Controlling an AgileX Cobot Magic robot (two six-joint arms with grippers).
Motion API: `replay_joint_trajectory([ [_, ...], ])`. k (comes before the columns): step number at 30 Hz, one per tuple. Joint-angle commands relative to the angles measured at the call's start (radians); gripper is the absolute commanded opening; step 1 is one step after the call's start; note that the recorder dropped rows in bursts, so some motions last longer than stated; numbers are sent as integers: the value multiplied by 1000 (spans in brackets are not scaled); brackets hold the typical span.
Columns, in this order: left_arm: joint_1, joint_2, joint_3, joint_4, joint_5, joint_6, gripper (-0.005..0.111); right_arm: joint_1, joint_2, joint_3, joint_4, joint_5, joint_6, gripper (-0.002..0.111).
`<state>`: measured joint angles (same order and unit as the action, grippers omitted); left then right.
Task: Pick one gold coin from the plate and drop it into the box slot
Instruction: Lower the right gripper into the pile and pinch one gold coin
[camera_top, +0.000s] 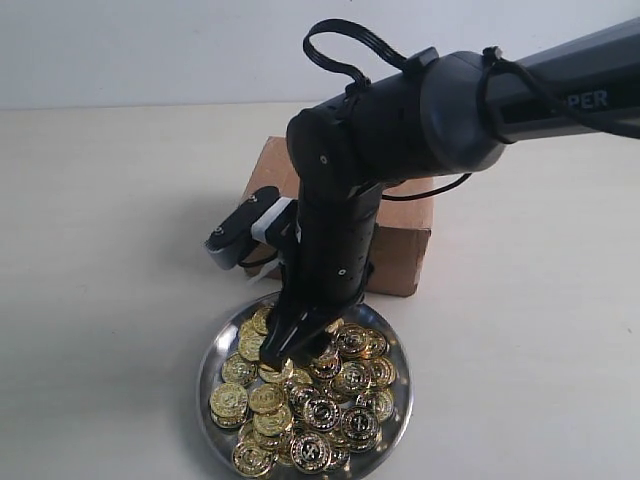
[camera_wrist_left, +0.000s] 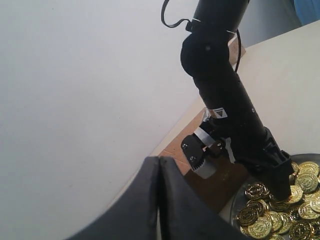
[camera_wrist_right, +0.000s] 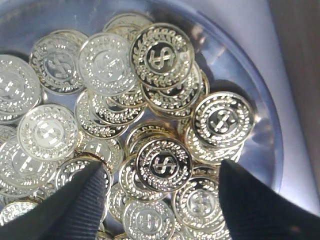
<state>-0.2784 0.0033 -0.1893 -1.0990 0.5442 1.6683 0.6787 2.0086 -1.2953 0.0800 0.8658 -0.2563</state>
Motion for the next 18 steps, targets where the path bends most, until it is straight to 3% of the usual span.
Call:
replay_joint_trajectory([
  [1, -6, -3, 3, -6, -1, 0, 0, 1, 6, -9, -8, 15, 0, 61],
  [18, -6, -3, 3, -6, -1, 0, 0, 1, 80, -9, 0, 16, -28, 57],
])
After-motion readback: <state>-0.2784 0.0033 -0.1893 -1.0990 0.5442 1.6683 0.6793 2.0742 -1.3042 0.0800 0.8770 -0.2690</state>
